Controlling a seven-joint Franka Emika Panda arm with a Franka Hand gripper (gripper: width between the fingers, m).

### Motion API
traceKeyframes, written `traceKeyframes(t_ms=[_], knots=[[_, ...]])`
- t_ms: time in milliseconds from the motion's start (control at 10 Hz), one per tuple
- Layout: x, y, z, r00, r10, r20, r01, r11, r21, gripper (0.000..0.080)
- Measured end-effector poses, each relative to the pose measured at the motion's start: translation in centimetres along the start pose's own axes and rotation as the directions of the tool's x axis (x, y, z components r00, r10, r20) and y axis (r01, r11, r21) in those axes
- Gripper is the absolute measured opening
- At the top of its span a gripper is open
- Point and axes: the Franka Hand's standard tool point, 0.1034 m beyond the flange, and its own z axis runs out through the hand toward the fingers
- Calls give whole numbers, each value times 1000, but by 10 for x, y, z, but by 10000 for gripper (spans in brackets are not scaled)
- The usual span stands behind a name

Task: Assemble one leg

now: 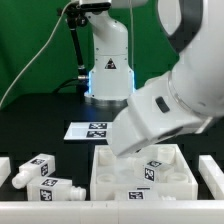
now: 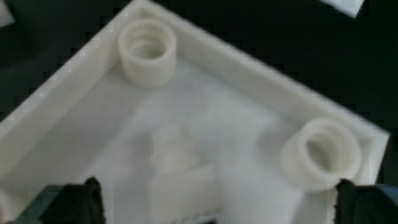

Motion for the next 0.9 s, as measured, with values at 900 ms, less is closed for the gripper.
traceKeyframes(t_ms=[900], knots=[[19,13,-10,994,-24,-108,21,999,-28,649]])
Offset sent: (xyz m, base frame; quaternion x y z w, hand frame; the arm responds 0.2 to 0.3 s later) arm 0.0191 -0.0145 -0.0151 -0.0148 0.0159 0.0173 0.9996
